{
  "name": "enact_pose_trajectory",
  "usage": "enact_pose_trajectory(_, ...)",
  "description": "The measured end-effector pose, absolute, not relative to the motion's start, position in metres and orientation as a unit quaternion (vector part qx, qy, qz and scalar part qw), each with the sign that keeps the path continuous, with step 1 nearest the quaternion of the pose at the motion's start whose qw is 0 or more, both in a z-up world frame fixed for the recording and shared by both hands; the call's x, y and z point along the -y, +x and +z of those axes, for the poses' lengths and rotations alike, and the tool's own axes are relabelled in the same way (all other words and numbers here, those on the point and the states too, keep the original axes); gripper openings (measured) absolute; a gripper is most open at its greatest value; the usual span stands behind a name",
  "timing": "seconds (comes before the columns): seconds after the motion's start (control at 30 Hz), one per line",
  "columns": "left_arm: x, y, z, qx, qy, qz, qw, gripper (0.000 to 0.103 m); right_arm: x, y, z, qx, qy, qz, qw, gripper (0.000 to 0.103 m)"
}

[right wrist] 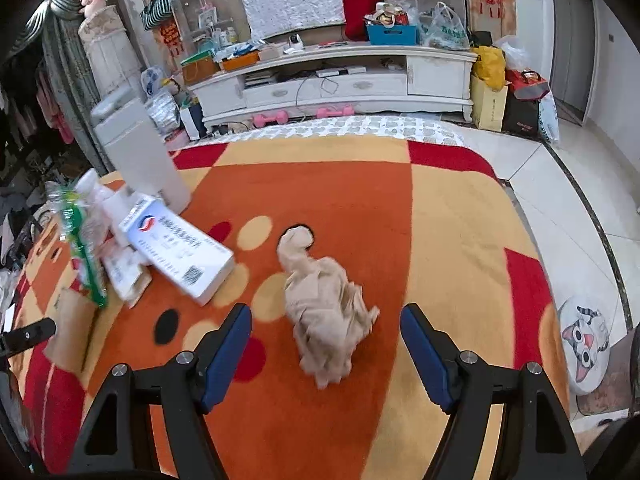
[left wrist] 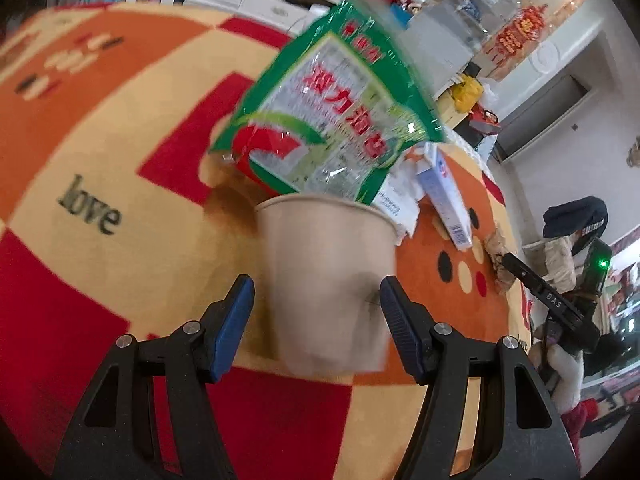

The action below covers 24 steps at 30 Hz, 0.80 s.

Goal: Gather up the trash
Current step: 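Grasp the paper cup with the left tool while the right tool grasps the tissue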

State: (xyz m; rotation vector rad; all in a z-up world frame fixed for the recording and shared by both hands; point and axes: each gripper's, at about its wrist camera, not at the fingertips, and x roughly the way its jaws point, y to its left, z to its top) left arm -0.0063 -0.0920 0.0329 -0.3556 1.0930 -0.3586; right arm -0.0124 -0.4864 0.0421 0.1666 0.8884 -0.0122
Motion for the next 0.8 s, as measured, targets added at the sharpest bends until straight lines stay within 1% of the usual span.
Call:
enact_pose_trajectory(0.13,0.104,-0.005,0.024,-0.520,-0.185,-0.185,0.813,0.063,0.490,0.000,0.028,-0.433,0.105,0.009,0.895,0.074)
enact_pose_trajectory(0.17,0.108,-0.006,0.023,-0.520,-0.179,-0.187,0.814,0.062,0.491,0.001,0.026,-0.431,0.113,0.014,0.895,0.066)
enact_pose_trajectory(0.2,0.110,-0.007,0.024,-0.517,-0.176,-0.192,0.815,0.048,0.492,0.002,0.023,-0.430,0.118,0.014,0.895,0.049)
enact_pose_trajectory(0.3,0.117,-0.016,0.031,-0.504,-0.159,-0.193,0.827,0.045,0.494,-0.004,0.025,-0.418,0.129,0.020,0.899,0.033)
enact_pose_trajectory(0.57,0.137,-0.051,0.053,-0.481,-0.133,-0.198,0.843,0.044,0.479,-0.047,0.054,-0.391,0.114,0.048,0.912,0.033)
enact_pose_trajectory(0.8,0.153,-0.078,0.066,-0.466,-0.100,-0.195,0.857,0.044,0.458,-0.089,0.056,-0.396,0.093,0.060,0.911,0.033)
